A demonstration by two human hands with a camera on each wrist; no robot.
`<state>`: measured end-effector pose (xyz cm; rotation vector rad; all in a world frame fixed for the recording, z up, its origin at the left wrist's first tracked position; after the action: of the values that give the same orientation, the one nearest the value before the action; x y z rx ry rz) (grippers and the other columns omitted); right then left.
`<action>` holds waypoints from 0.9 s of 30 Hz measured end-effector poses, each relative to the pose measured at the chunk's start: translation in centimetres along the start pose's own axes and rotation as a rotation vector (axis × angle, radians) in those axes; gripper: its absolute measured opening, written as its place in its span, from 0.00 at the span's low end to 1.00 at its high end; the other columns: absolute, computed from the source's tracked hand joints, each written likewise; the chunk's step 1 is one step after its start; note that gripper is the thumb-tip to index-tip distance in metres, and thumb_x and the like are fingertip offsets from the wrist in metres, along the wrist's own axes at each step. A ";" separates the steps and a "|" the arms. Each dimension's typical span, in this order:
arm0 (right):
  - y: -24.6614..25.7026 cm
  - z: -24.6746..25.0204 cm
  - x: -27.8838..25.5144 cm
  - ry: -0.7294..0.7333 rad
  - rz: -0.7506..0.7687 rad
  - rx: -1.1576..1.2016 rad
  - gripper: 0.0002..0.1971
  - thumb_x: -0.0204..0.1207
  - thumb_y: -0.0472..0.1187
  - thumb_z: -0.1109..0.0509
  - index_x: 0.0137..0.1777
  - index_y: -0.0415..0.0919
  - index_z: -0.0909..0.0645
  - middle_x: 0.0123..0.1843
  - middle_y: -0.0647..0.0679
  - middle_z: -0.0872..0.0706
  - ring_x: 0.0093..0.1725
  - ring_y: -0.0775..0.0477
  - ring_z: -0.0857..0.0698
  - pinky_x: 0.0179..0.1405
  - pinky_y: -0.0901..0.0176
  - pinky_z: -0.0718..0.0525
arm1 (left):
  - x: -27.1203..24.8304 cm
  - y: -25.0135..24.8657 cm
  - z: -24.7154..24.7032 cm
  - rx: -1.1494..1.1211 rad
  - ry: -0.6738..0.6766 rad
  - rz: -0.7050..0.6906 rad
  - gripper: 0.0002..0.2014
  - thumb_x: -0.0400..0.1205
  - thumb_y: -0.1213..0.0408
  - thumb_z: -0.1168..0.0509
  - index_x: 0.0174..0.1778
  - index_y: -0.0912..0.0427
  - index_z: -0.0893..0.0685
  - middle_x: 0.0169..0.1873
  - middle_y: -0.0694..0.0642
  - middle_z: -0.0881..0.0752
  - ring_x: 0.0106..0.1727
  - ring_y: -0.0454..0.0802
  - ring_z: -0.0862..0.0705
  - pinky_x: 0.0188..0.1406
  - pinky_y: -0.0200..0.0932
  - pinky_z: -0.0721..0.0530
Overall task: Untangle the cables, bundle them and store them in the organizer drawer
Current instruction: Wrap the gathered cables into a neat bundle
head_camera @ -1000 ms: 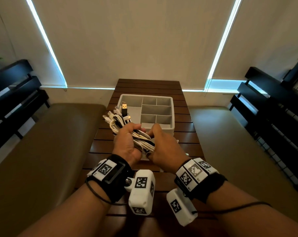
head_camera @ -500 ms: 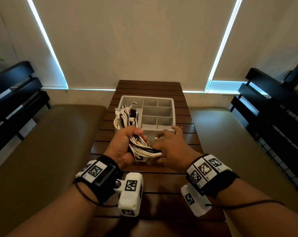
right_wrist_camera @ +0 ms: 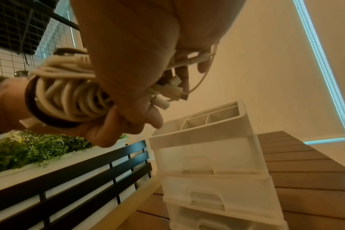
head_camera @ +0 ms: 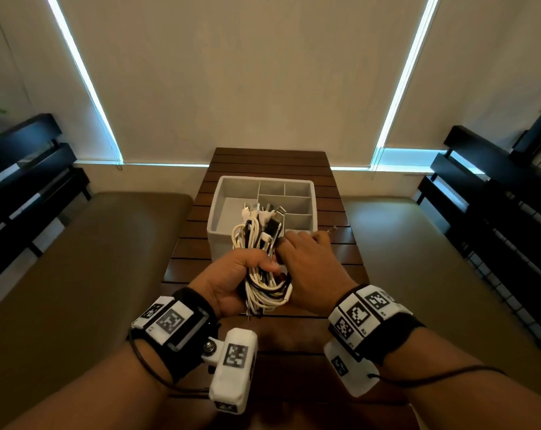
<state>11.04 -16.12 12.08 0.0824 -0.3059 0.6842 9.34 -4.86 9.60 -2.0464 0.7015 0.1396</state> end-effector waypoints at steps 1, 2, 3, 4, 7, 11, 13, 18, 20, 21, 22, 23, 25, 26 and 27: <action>-0.2 0.0 -0.1 -0.029 -0.035 -0.015 0.23 0.66 0.63 0.36 0.53 0.46 0.23 0.49 0.49 0.21 0.48 0.45 0.22 0.53 0.43 0.25 | 0.1 -0.1 -0.1 0.013 -0.005 -0.005 0.14 0.65 0.75 0.36 0.46 0.70 0.15 0.39 0.65 0.14 0.43 0.61 0.14 0.58 0.59 0.17; -0.4 0.1 -0.2 -0.062 -0.079 -0.026 0.25 0.64 0.63 0.35 0.54 0.46 0.24 0.50 0.48 0.22 0.50 0.44 0.23 0.52 0.44 0.25 | 0.1 -0.1 -0.1 0.026 -0.012 -0.006 0.20 0.64 0.75 0.35 0.54 0.71 0.18 0.44 0.67 0.15 0.47 0.63 0.15 0.65 0.63 0.21; -0.5 0.2 -0.3 -0.099 -0.131 -0.031 0.25 0.63 0.61 0.33 0.54 0.46 0.25 0.51 0.47 0.23 0.50 0.44 0.24 0.50 0.45 0.26 | 0.1 0.0 0.0 0.038 -0.016 0.002 0.25 0.64 0.75 0.35 0.60 0.69 0.20 0.47 0.68 0.17 0.50 0.64 0.17 0.70 0.66 0.25; -0.6 0.4 -0.3 -0.134 -0.183 -0.032 0.24 0.61 0.58 0.29 0.52 0.46 0.25 0.50 0.46 0.24 0.49 0.43 0.25 0.47 0.46 0.27 | 0.1 0.0 -0.1 0.046 -0.014 0.010 0.27 0.64 0.75 0.34 0.62 0.67 0.22 0.48 0.68 0.19 0.51 0.64 0.18 0.72 0.67 0.28; -0.8 0.5 -0.4 -0.228 -0.281 0.072 0.17 0.65 0.47 0.29 0.50 0.44 0.28 0.45 0.44 0.24 0.40 0.44 0.26 0.37 0.49 0.25 | -0.1 0.2 -0.1 0.061 -0.019 0.010 0.20 0.63 0.74 0.33 0.52 0.71 0.18 0.43 0.67 0.16 0.44 0.62 0.15 0.65 0.62 0.21; -0.9 0.5 -0.4 -0.161 -0.379 0.336 0.08 0.77 0.35 0.37 0.48 0.43 0.35 0.41 0.47 0.24 0.36 0.48 0.24 0.35 0.51 0.22 | 0.0 0.7 0.0 0.035 -0.033 -0.020 0.27 0.61 0.71 0.30 0.58 0.72 0.20 0.44 0.69 0.17 0.42 0.62 0.15 0.62 0.61 0.21; -1.0 0.0 -0.5 -0.116 -0.376 0.391 0.10 0.78 0.35 0.37 0.46 0.44 0.37 0.38 0.51 0.27 0.31 0.58 0.30 0.34 0.60 0.29 | 0.2 1.0 0.1 0.024 -0.051 -0.023 0.24 0.63 0.72 0.32 0.57 0.71 0.19 0.43 0.68 0.17 0.40 0.61 0.15 0.55 0.57 0.17; -0.2 0.3 -0.6 -0.129 -0.255 0.548 0.14 0.74 0.38 0.29 0.42 0.43 0.35 0.36 0.54 0.30 0.31 0.63 0.35 0.28 0.71 0.36 | 0.3 1.2 0.8 -0.006 -0.077 -0.048 0.14 0.64 0.74 0.35 0.45 0.71 0.16 0.35 0.66 0.13 0.34 0.59 0.12 0.41 0.53 0.11; 0.2 0.5 -0.6 -0.113 -0.208 0.568 0.15 0.72 0.38 0.27 0.42 0.45 0.34 0.38 0.53 0.29 0.33 0.64 0.34 0.30 0.73 0.36 | 0.2 1.2 0.9 -0.006 -0.082 -0.049 0.15 0.64 0.74 0.35 0.46 0.71 0.13 0.37 0.66 0.11 0.36 0.59 0.11 0.44 0.54 0.11; 0.3 0.4 -0.7 -0.097 -0.193 0.569 0.15 0.72 0.39 0.26 0.42 0.45 0.33 0.39 0.53 0.28 0.34 0.64 0.33 0.31 0.73 0.36 | 0.2 1.2 0.9 -0.008 -0.085 -0.049 0.15 0.65 0.75 0.34 0.47 0.70 0.12 0.38 0.66 0.11 0.37 0.60 0.11 0.48 0.55 0.12; 0.4 0.3 -0.7 -0.076 -0.186 0.571 0.16 0.71 0.41 0.25 0.43 0.46 0.33 0.41 0.54 0.29 0.35 0.65 0.33 0.32 0.74 0.35 | 0.1 1.3 0.9 -0.008 -0.096 -0.049 0.16 0.65 0.76 0.34 0.47 0.70 0.11 0.39 0.67 0.11 0.38 0.60 0.11 0.50 0.56 0.13; 0.5 0.2 -0.8 -0.048 -0.184 0.578 0.17 0.71 0.43 0.24 0.45 0.47 0.33 0.42 0.55 0.30 0.36 0.65 0.33 0.34 0.75 0.34 | 0.1 1.2 0.9 -0.005 -0.106 -0.055 0.15 0.65 0.77 0.34 0.47 0.70 0.12 0.39 0.67 0.11 0.38 0.60 0.11 0.48 0.55 0.13; 0.7 0.2 -1.1 0.010 -0.184 0.600 0.18 0.71 0.46 0.23 0.48 0.48 0.32 0.44 0.56 0.30 0.38 0.62 0.32 0.36 0.75 0.33 | 0.0 1.2 1.0 0.011 -0.151 -0.069 0.13 0.66 0.77 0.35 0.45 0.69 0.12 0.37 0.66 0.11 0.35 0.59 0.11 0.43 0.52 0.11; 0.8 0.3 -1.1 0.039 -0.189 0.609 0.17 0.71 0.46 0.24 0.50 0.46 0.30 0.46 0.55 0.29 0.40 0.60 0.31 0.37 0.75 0.32 | 0.0 1.2 1.1 0.019 -0.185 -0.077 0.13 0.66 0.76 0.36 0.45 0.69 0.13 0.36 0.66 0.11 0.34 0.59 0.12 0.43 0.53 0.12; 0.8 0.3 -1.1 0.074 -0.205 0.620 0.16 0.72 0.44 0.24 0.52 0.44 0.28 0.48 0.53 0.27 0.43 0.56 0.28 0.37 0.74 0.31 | 0.0 1.2 1.2 0.024 -0.222 -0.085 0.13 0.66 0.76 0.36 0.45 0.70 0.13 0.36 0.66 0.12 0.34 0.60 0.12 0.45 0.55 0.14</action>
<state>9.66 -16.27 12.02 0.6689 -0.0042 0.5568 8.94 -4.38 8.04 -1.9963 0.4758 0.3030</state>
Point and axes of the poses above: each hand's wrist, its own x-axis towards the middle knuckle, its own z-axis out of the back of the hand, y = z × x, the point moved 4 cm from there along x, towards the middle knuckle
